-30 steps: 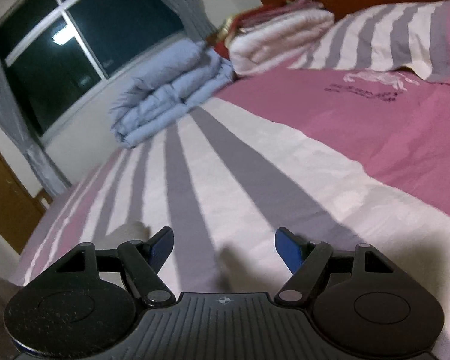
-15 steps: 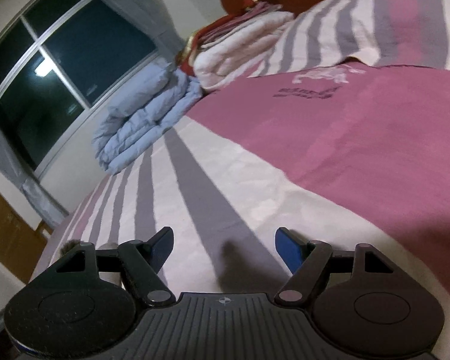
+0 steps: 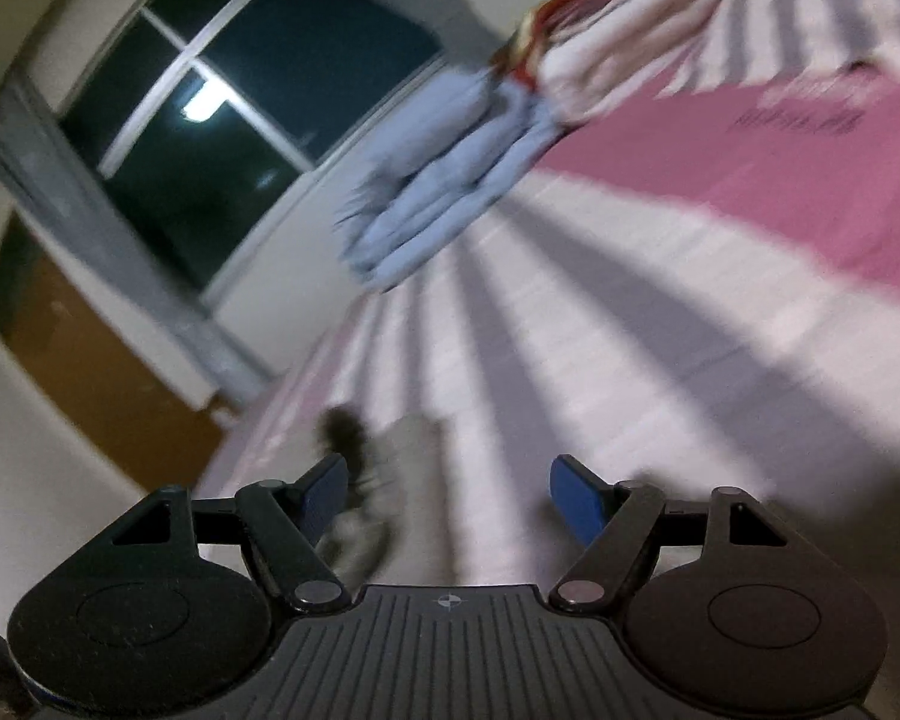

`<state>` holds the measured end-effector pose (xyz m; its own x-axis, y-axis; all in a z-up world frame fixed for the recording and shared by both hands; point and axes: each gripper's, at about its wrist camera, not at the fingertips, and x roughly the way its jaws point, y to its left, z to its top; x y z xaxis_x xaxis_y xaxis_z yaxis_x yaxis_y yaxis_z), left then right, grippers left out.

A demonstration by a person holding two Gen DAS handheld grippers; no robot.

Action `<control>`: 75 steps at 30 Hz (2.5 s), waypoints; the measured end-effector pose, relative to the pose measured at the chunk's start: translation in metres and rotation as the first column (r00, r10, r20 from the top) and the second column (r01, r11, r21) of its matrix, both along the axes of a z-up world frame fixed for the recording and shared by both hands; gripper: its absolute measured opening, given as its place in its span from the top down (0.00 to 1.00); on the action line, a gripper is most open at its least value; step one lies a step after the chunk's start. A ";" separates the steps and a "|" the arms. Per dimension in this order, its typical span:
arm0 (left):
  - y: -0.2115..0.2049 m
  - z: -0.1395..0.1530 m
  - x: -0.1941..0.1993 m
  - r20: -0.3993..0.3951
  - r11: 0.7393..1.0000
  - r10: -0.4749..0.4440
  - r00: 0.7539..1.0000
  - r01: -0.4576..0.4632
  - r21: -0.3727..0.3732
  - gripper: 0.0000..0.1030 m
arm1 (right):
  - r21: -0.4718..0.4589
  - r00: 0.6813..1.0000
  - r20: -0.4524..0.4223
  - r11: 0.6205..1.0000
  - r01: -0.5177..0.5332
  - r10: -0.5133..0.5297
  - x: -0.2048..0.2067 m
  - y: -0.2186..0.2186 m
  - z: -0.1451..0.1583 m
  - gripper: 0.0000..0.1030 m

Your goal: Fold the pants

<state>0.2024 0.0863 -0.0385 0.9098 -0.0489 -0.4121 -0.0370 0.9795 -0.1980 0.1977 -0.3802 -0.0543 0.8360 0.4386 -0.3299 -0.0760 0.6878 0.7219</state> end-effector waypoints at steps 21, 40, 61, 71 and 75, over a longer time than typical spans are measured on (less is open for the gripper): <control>0.090 -0.044 -0.013 -0.107 0.962 0.174 0.979 -0.192 -0.195 0.06 | 0.025 0.994 -0.015 0.994 -0.110 0.111 0.066 0.095 0.016 0.71; 0.043 -0.037 -0.021 -0.096 0.991 0.124 0.988 -0.129 -0.045 0.06 | -0.131 0.999 -0.036 0.991 0.004 -0.008 0.019 0.055 -0.004 0.28; -0.035 -0.042 -0.035 -0.091 1.000 -0.019 0.996 0.020 0.012 0.06 | -0.319 0.998 0.058 0.948 0.005 0.014 -0.026 0.085 -0.004 0.24; -0.036 -0.048 -0.016 -0.101 0.995 0.033 0.994 -0.023 0.098 0.07 | -0.340 0.999 0.035 0.940 0.000 0.013 -0.022 0.086 -0.009 0.23; -0.047 -0.051 -0.004 -0.145 0.983 -0.003 0.989 0.030 0.181 0.08 | -0.354 1.000 0.021 0.935 -0.007 0.016 -0.019 0.087 -0.012 0.23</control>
